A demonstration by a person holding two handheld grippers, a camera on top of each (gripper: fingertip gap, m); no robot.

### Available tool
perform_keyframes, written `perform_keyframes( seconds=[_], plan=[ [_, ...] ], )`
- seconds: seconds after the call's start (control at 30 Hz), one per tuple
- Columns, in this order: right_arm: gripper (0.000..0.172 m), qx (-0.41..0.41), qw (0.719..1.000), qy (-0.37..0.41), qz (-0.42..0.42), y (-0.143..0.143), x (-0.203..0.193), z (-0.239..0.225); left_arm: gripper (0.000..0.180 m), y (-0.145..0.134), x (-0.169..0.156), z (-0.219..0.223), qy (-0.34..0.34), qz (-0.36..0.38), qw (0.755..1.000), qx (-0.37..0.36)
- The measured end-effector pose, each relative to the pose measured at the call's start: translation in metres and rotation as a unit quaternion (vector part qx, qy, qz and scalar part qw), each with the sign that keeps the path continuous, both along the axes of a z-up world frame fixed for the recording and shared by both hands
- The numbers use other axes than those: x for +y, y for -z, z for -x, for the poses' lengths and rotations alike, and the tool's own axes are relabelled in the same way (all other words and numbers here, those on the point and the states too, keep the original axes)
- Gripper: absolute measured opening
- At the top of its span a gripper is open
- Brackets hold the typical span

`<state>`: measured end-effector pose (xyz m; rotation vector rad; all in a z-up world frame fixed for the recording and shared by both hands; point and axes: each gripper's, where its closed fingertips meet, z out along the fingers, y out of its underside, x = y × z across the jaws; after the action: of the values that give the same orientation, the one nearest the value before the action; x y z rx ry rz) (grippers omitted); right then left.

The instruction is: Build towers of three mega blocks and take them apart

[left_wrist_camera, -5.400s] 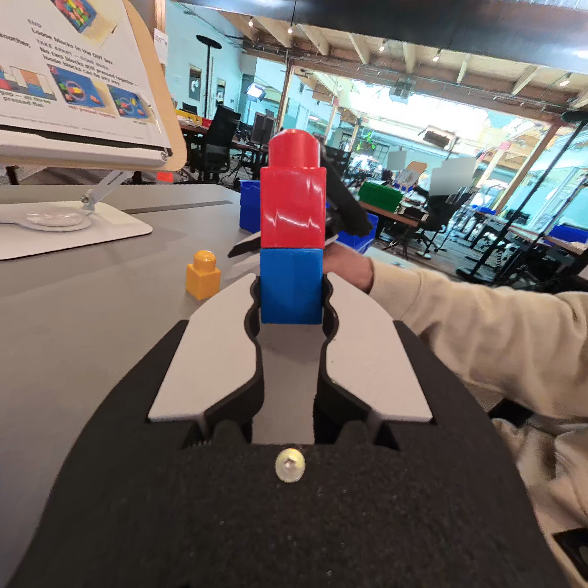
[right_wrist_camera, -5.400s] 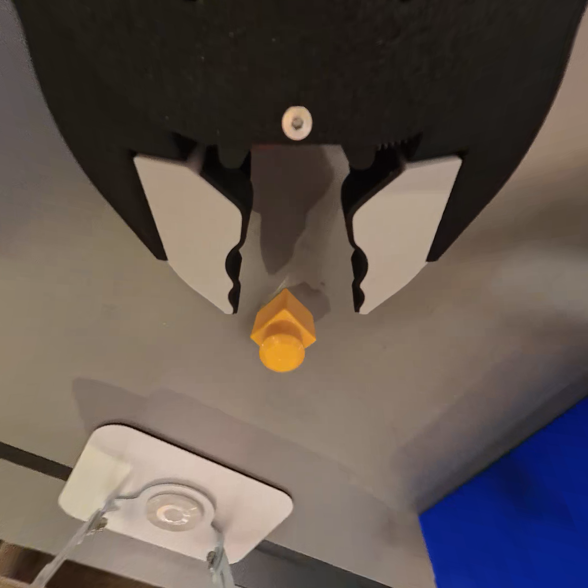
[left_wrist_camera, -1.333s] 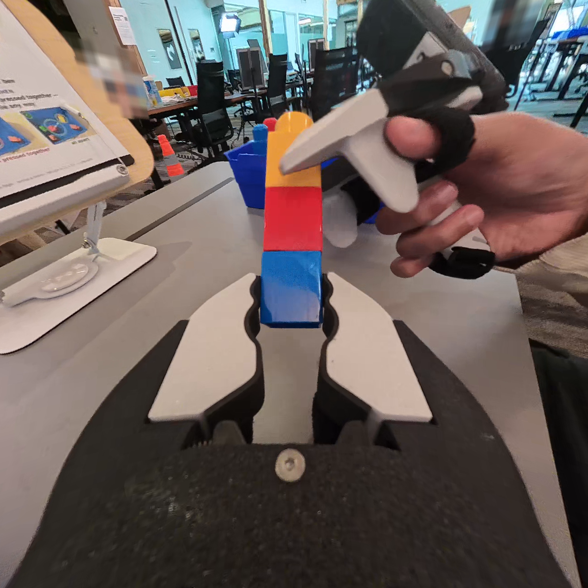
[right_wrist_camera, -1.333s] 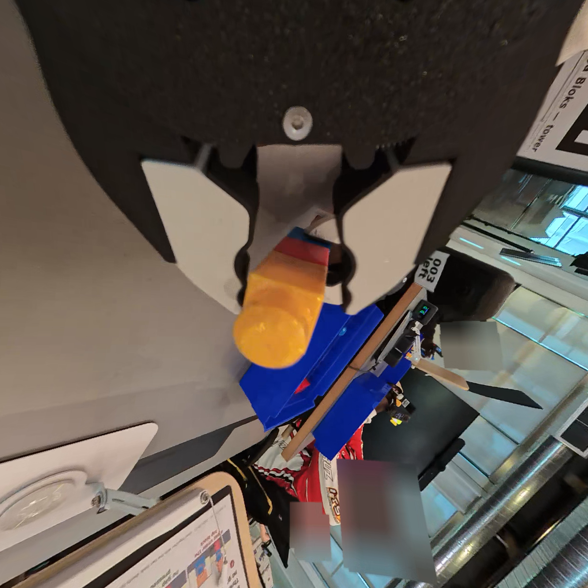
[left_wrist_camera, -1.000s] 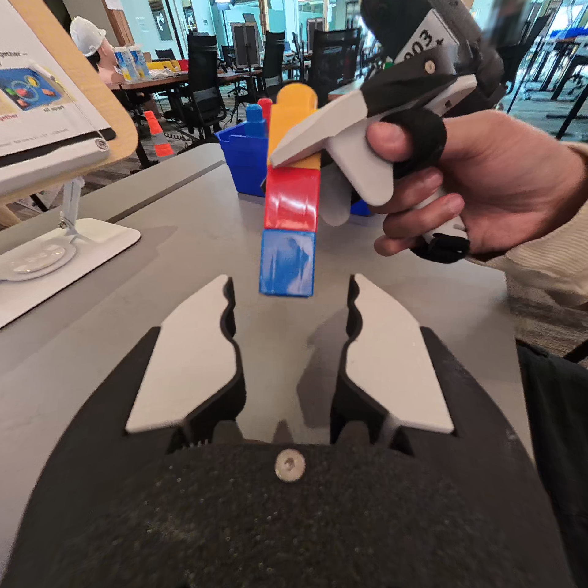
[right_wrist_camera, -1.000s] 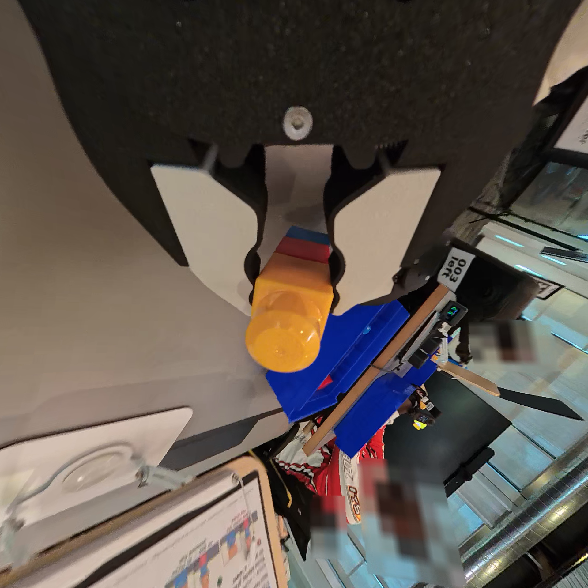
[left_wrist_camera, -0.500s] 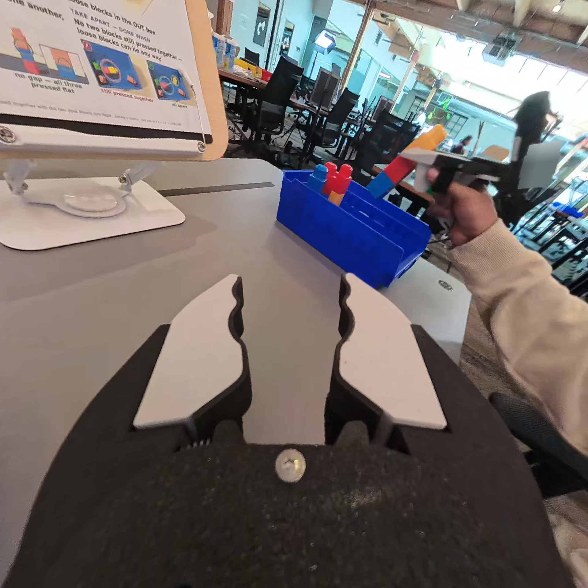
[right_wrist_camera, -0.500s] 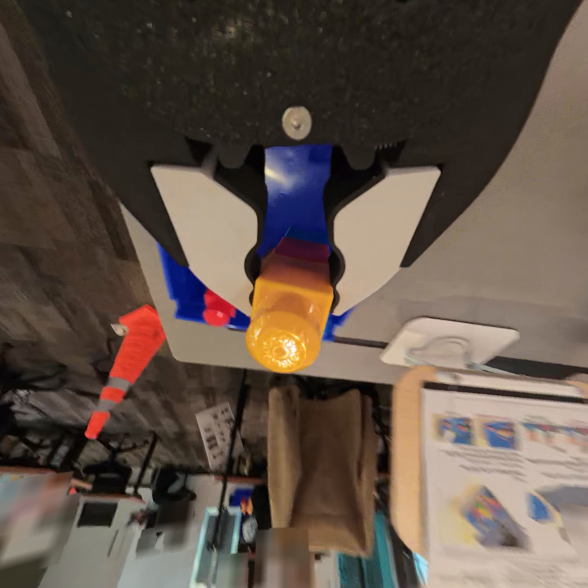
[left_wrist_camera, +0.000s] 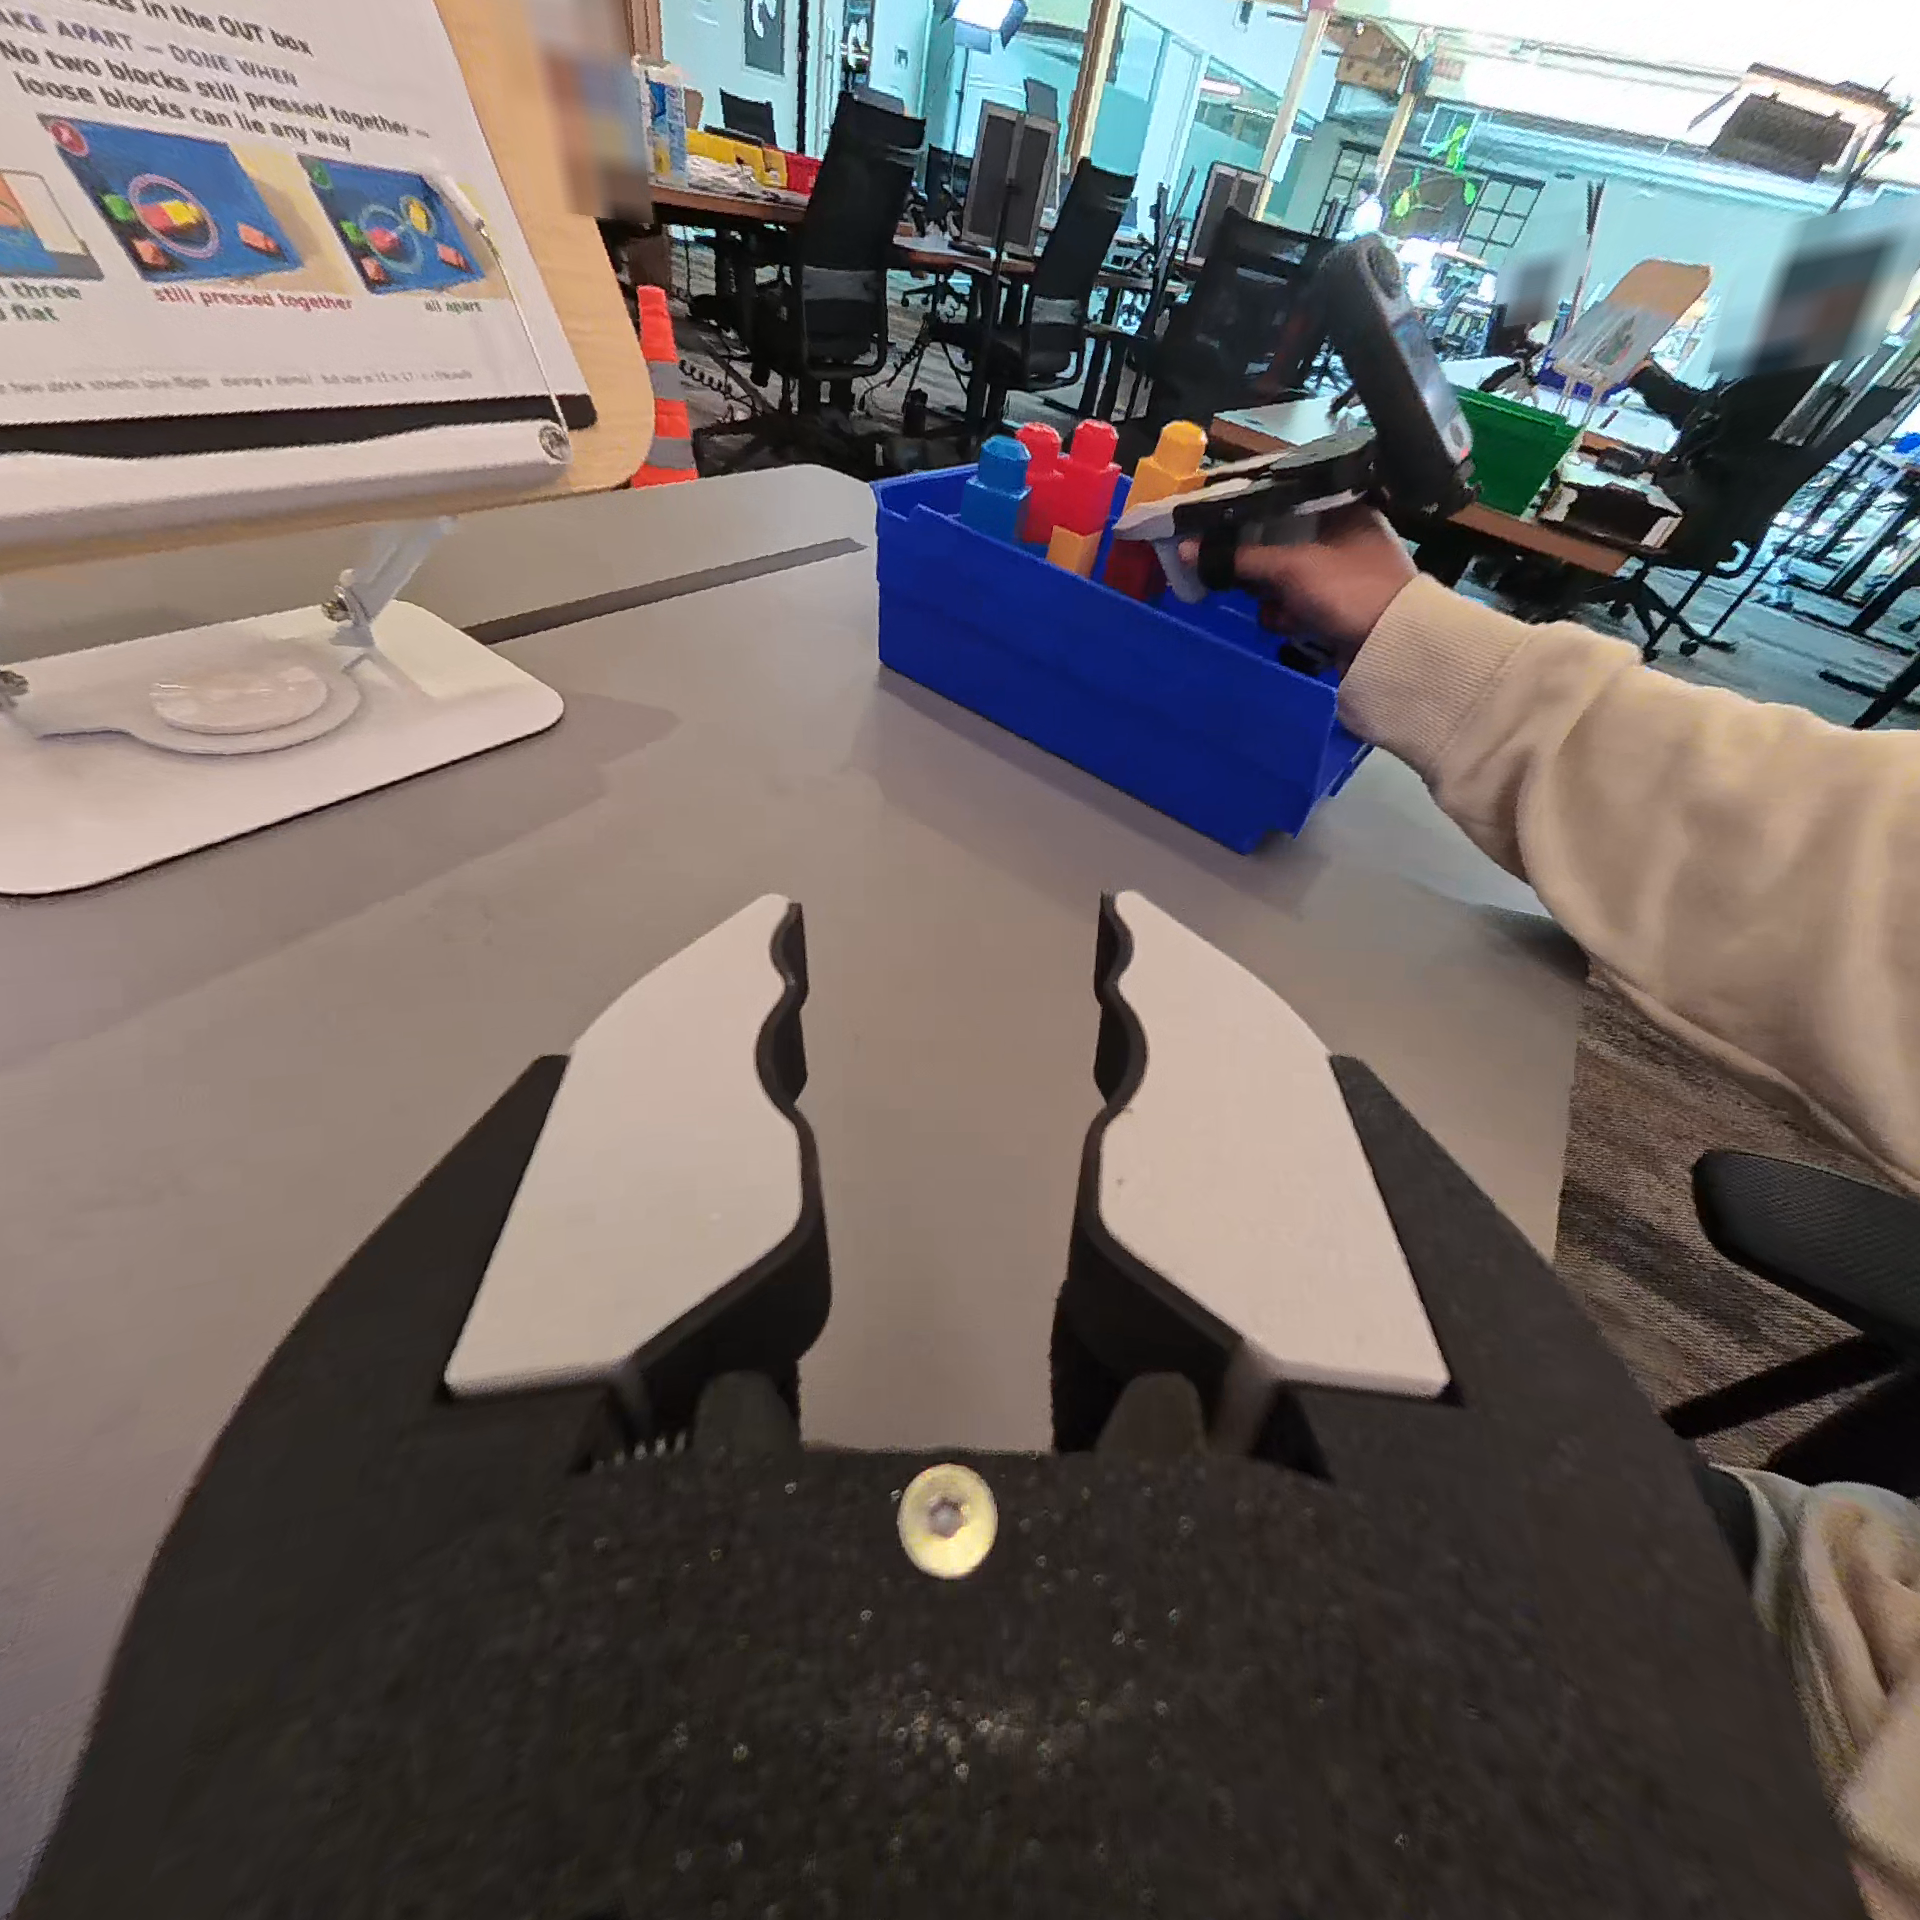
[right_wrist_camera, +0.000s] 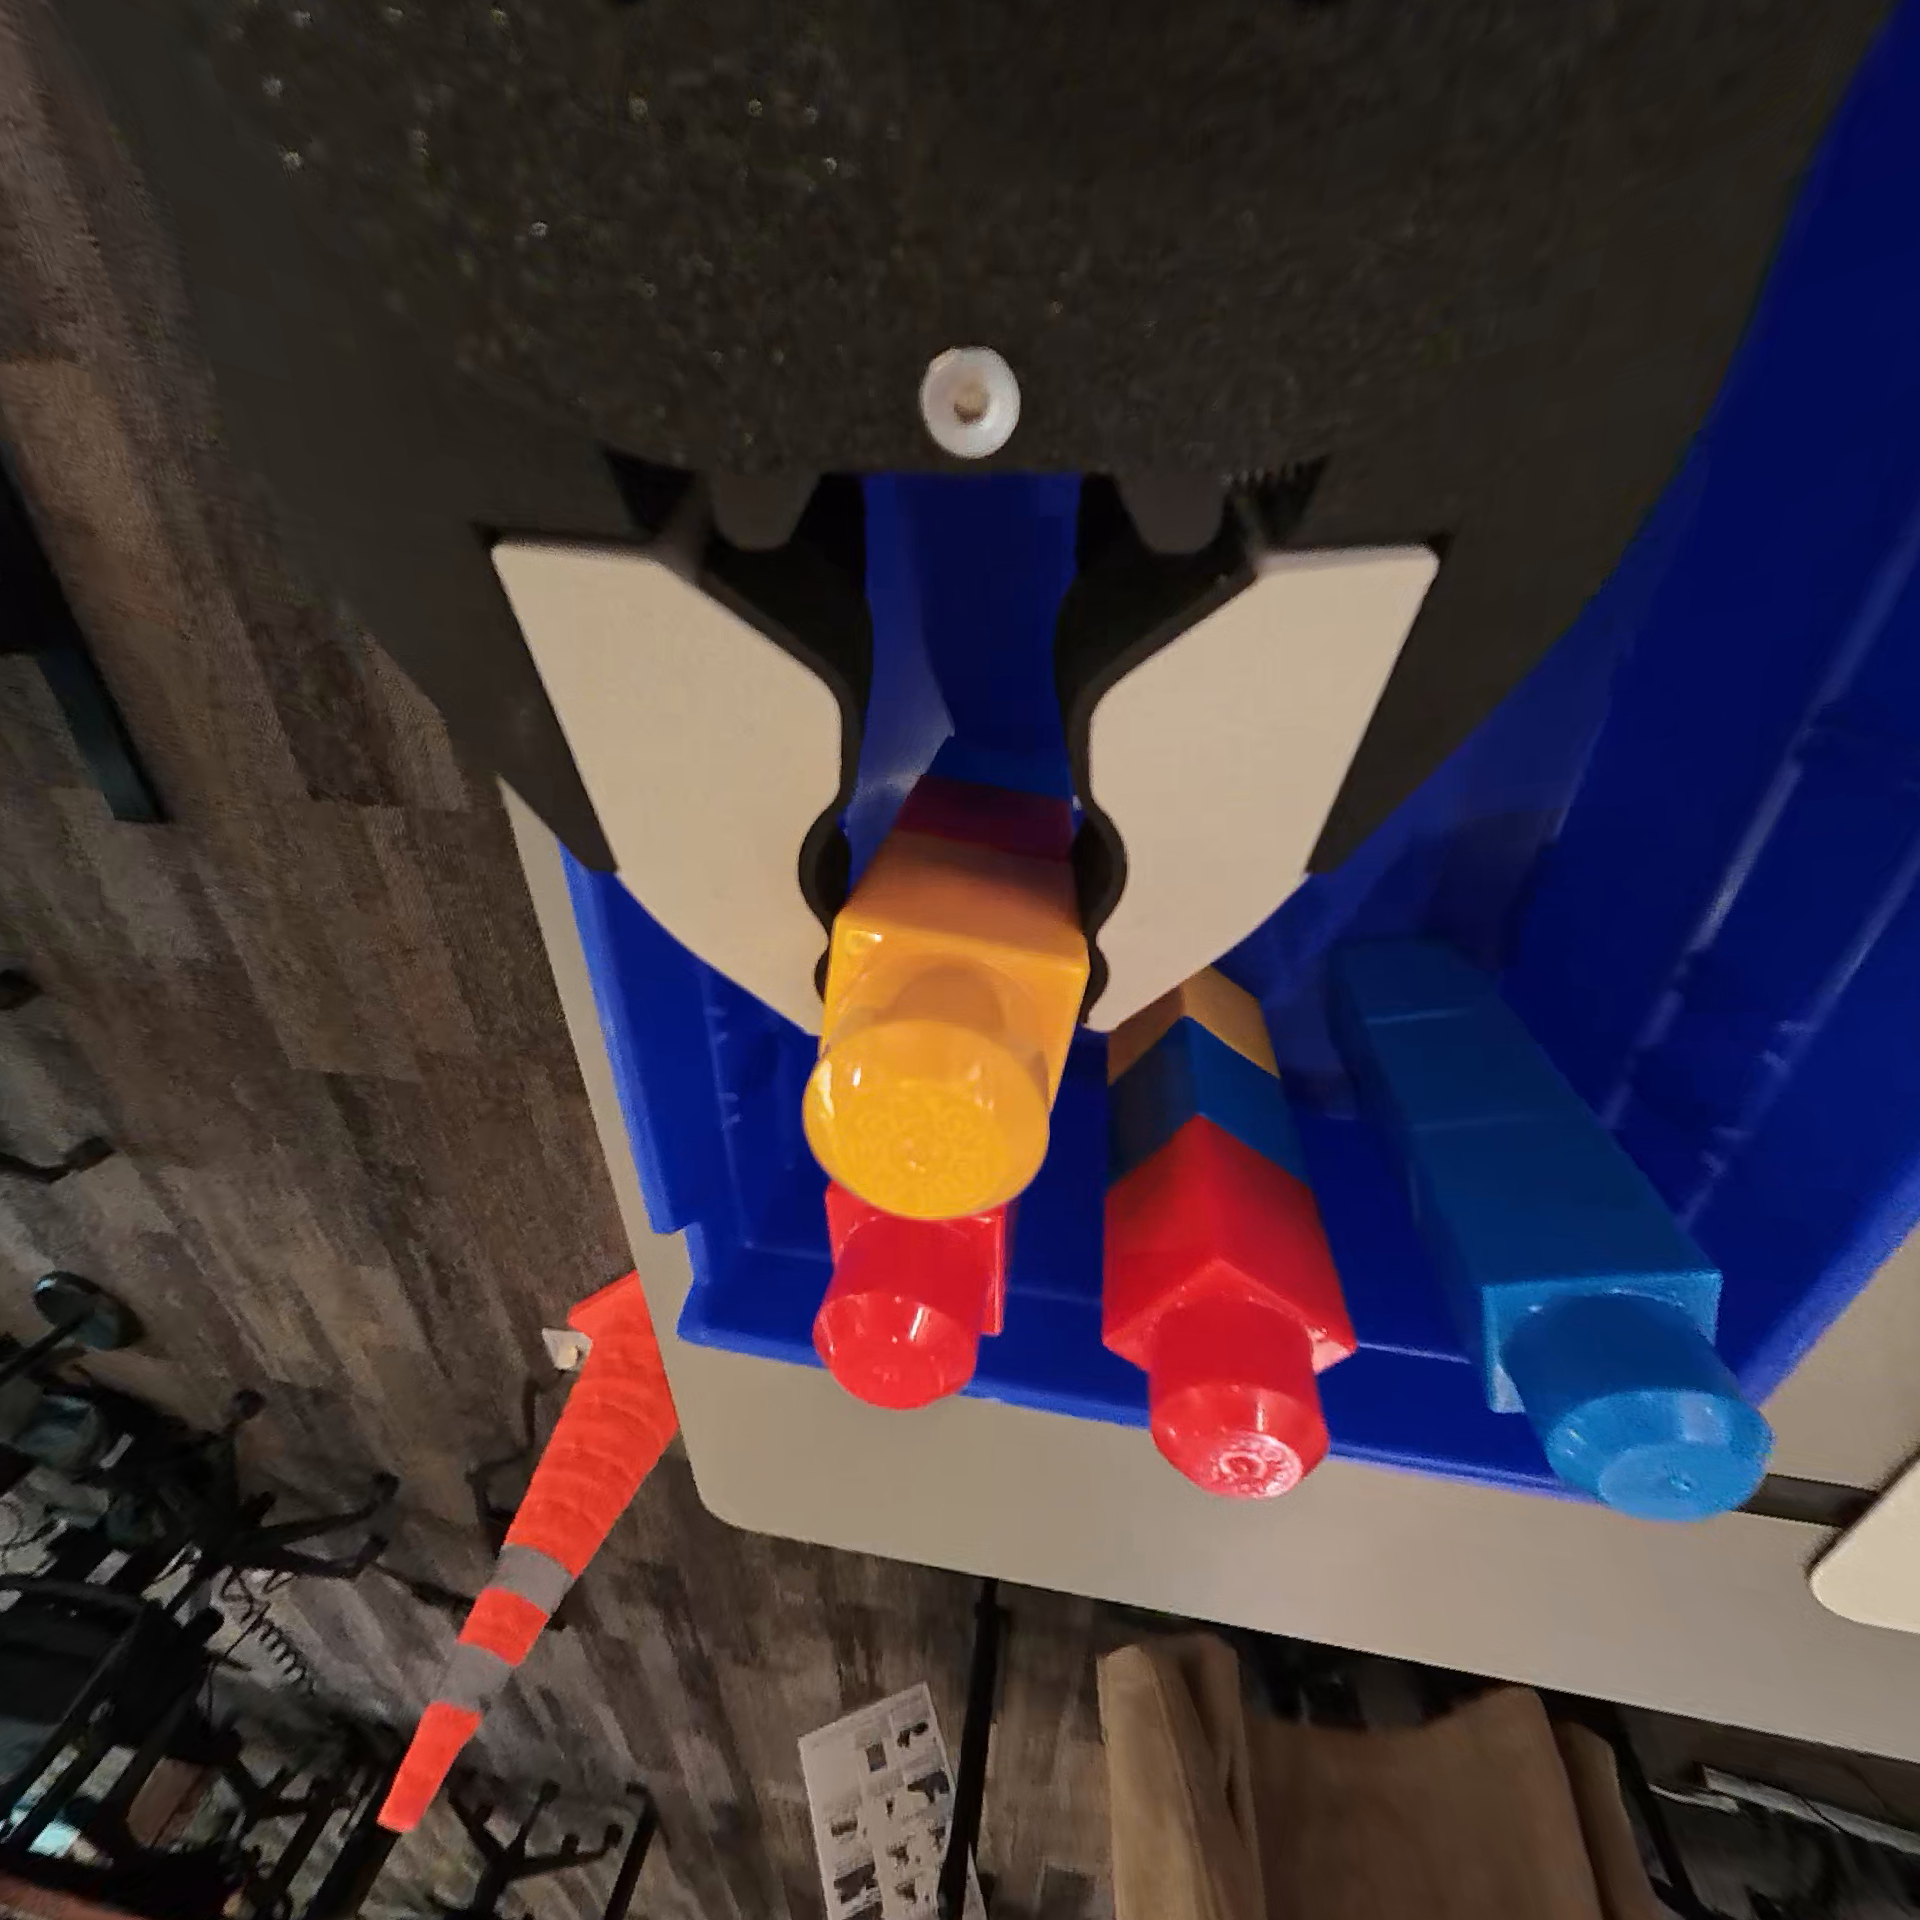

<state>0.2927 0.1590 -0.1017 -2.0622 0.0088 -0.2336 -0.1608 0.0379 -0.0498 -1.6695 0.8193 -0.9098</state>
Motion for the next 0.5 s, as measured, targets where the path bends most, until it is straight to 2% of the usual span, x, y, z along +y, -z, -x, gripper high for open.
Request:
perform_keyframes(
  seconds=[0.23, 0.37, 0.4, 0.47, 0.5],
  plan=[
    [0.041, 0.058, 0.998, 0.021, 0.028, 0.015, -0.004, -0.005, 0.053, 0.012, -0.002, -0.010, 0.019, 0.025, 1.000, 0.000],
    [0.042, 0.045, 0.998, 0.021, 0.029, 0.015, -0.005, -0.006, 0.053, 0.013, -0.004, -0.012, 0.024, 0.026, 0.999, 0.001],
    [0.048, 0.041, 0.999, 0.023, 0.024, 0.013, -0.005, -0.006, 0.053, 0.013, -0.005, -0.013, 0.025, 0.026, 0.999, 0.002],
    [0.073, 0.045, 0.999, 0.030, -0.005, 0.001, -0.006, -0.006, 0.053, 0.013, -0.006, -0.013, 0.024, 0.025, 0.999, 0.003],
    [0.077, 0.049, 0.998, 0.029, -0.025, -0.010, -0.008, -0.004, 0.053, 0.013, -0.006, -0.013, 0.023, 0.025, 0.999, 0.005]
  ],
)
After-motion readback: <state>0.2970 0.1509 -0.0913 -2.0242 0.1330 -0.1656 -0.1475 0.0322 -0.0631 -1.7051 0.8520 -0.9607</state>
